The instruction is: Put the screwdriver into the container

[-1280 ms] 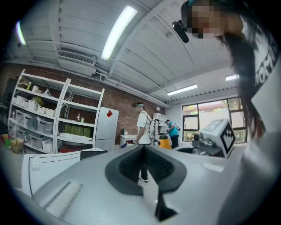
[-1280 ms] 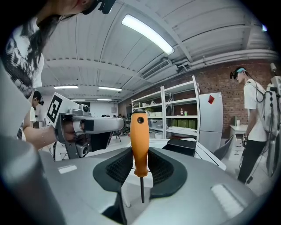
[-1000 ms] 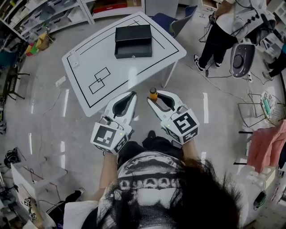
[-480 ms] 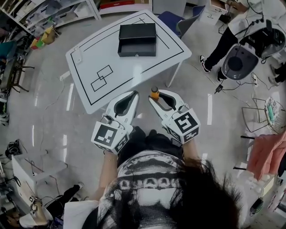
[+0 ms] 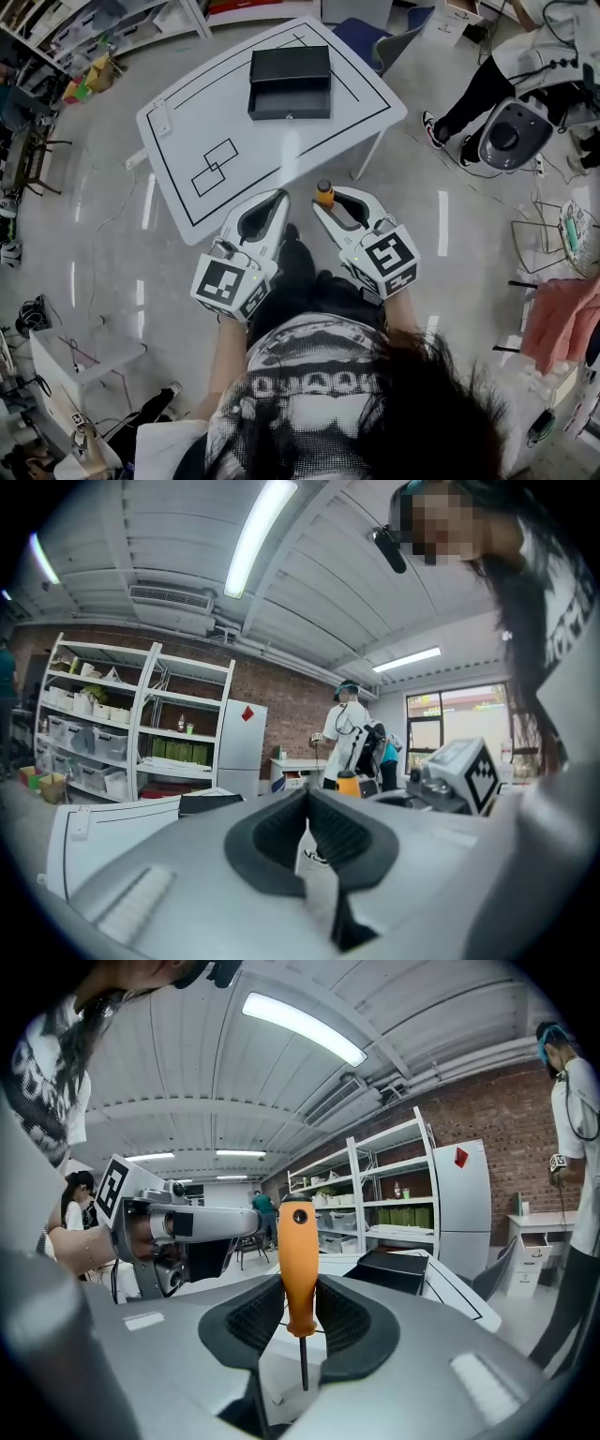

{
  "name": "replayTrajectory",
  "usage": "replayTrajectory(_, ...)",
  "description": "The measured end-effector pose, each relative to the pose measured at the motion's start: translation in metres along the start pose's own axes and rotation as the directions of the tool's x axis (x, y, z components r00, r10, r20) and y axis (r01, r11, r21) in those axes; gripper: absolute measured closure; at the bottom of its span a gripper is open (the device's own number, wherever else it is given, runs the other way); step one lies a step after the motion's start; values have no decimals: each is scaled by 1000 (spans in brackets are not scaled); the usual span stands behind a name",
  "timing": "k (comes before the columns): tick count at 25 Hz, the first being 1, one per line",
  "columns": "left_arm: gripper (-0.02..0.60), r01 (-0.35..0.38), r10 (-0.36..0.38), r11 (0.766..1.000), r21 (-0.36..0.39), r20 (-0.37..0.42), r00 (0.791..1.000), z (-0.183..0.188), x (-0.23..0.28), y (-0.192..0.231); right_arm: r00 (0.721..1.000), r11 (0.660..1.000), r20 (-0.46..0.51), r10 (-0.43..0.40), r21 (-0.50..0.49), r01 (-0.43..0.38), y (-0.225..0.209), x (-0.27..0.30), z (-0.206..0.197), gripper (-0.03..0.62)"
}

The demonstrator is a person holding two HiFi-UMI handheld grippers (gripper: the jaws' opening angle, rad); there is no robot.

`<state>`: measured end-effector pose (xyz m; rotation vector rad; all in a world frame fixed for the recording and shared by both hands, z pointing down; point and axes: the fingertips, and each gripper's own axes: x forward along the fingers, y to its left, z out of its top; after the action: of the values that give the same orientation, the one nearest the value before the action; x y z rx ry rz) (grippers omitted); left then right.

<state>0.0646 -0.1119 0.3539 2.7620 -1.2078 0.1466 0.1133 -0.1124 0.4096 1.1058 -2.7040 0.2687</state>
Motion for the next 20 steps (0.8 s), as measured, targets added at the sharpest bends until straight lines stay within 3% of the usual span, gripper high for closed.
replayTrajectory(7,581,16,-16,1000,-4,12,1000,9,34,42,999,999,-25,-32,-4,32,-33,32,10,490)
replayTrajectory(20,581,44,-44,999,-11,1,999,18,82,152,992,997,-109,-59,-54,53,-92,147,30,490)
